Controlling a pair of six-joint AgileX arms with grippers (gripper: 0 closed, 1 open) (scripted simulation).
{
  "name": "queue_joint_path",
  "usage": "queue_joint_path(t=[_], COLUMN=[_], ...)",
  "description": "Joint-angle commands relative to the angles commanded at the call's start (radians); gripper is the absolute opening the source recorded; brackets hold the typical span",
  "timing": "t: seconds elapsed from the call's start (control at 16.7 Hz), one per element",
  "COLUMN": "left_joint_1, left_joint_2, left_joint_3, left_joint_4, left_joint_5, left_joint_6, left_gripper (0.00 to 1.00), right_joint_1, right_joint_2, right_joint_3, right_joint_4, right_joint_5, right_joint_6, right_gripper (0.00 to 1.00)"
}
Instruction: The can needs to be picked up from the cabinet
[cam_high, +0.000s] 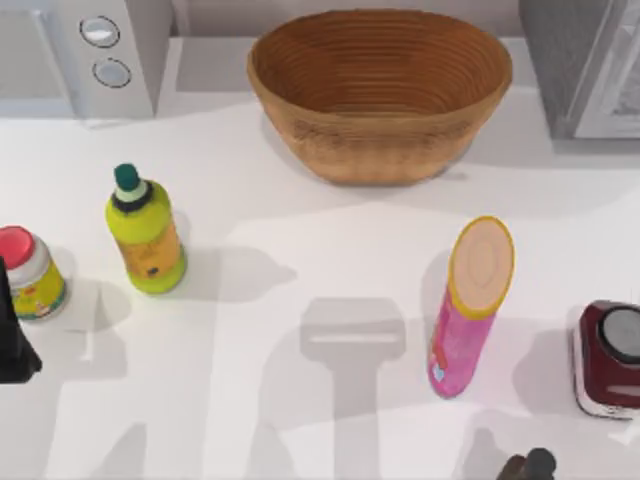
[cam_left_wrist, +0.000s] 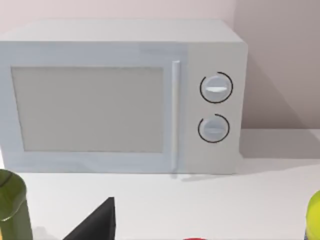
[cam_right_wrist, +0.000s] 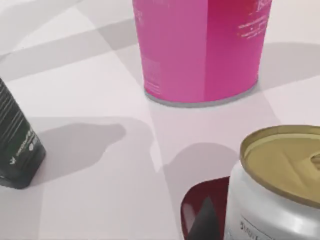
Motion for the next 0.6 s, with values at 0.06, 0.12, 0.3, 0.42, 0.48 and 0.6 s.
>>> queue_joint_path(t=[0.06,0.12,0.3,0.42,0.48,0.6], left_joint_1=[0.000,0.000,0.000,0.000,0.000,0.000], left_joint_2=[0.000,0.000,0.000,0.000,0.000,0.000], left_joint_3=[0.000,0.000,0.000,0.000,0.000,0.000], left_joint_4=[0.000,0.000,0.000,0.000,0.000,0.000], left_joint_5=[0.000,0.000,0.000,0.000,0.000,0.000], left_joint_6=[0.000,0.000,0.000,0.000,0.000,0.000], left_gripper=[1.00,1.00,1.00,1.00,1.00,1.00], right_joint_1=[-0.028,-0.056,-0.131,-0.174,-0.192,-0.224], right_joint_2=[0.091,0.179,0.423,0.565,0.628,0.738], right_joint_3=[0.046,0.090,0.211,0.277,0.306,0.355], right_joint_4=[-0.065,-0.128,-0.302,-0.401,-0.444,-0.520], right_joint_5=[-0.062,-0.121,-0.286,-0.380,-0.422,-0.494], right_joint_6=[-0.114,-0.225,-0.537,-0.719,-0.801,-0.942], right_gripper=[0.00,0.00,0.00,0.00,0.00,0.00])
